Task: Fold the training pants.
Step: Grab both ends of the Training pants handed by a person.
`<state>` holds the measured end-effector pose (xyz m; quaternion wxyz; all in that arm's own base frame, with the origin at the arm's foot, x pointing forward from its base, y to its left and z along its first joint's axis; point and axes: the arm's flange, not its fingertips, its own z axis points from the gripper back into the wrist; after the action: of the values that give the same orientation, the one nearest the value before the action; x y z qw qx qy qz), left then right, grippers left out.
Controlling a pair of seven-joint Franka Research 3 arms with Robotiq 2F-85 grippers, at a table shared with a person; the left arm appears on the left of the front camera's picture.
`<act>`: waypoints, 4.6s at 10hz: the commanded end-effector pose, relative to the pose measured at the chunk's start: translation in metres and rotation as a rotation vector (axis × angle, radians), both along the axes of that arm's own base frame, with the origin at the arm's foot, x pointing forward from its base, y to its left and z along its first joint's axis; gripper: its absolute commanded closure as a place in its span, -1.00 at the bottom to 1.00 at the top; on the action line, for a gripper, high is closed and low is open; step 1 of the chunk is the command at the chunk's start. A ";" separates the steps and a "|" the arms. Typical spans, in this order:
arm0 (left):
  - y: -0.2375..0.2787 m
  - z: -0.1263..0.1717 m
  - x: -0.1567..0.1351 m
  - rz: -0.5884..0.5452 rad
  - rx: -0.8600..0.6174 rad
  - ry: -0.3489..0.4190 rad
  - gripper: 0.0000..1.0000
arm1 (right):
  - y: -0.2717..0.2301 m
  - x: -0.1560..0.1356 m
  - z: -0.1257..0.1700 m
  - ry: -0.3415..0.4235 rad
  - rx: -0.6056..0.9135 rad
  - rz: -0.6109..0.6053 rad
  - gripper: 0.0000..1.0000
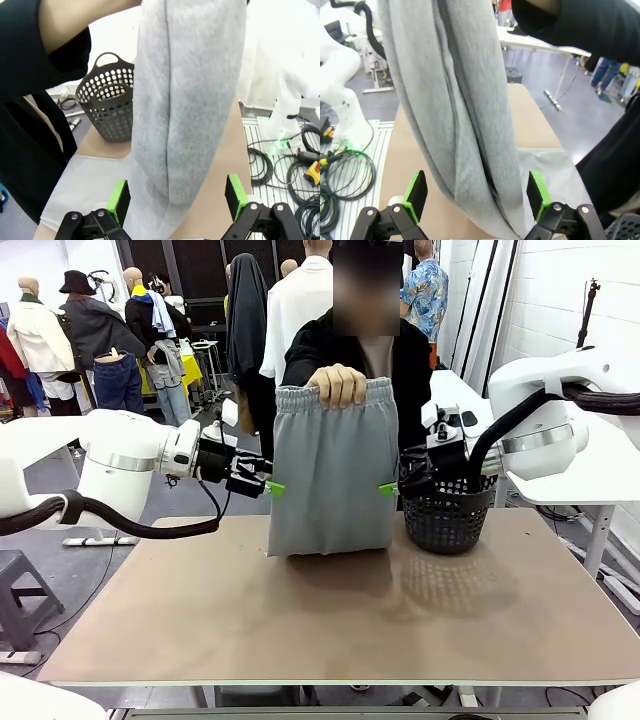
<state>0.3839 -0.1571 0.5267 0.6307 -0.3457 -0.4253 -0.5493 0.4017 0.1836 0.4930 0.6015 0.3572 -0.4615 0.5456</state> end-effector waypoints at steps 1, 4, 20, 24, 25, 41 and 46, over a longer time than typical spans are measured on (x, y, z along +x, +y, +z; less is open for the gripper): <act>-0.004 -0.006 0.003 0.013 -0.063 -0.025 -1.00 | 0.003 -0.002 0.005 -0.044 0.058 0.011 -1.00; -0.016 0.015 0.007 0.033 -0.093 -0.028 -1.00 | 0.005 -0.004 0.026 -0.061 0.107 0.031 -1.00; -0.052 0.069 0.007 -0.053 -0.197 -0.013 -1.00 | 0.020 0.015 0.076 -0.059 0.280 0.114 -1.00; -0.055 0.069 0.003 -0.060 -0.214 -0.013 -1.00 | 0.026 0.020 0.077 -0.045 0.282 0.126 -1.00; -0.059 0.066 0.005 -0.062 -0.225 -0.006 -1.00 | 0.029 0.021 0.077 -0.037 0.282 0.131 -1.00; -0.068 0.052 0.025 -0.117 -0.317 0.041 1.00 | 0.038 0.032 0.071 0.155 0.240 0.141 1.00; -0.079 0.047 0.042 -0.125 -0.205 0.058 1.00 | 0.038 0.040 0.066 0.166 0.251 0.152 1.00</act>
<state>0.4107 -0.2280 0.5715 0.5641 -0.4656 -0.4530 -0.5097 0.4325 0.2204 0.5535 0.5501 0.4973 -0.4566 0.4915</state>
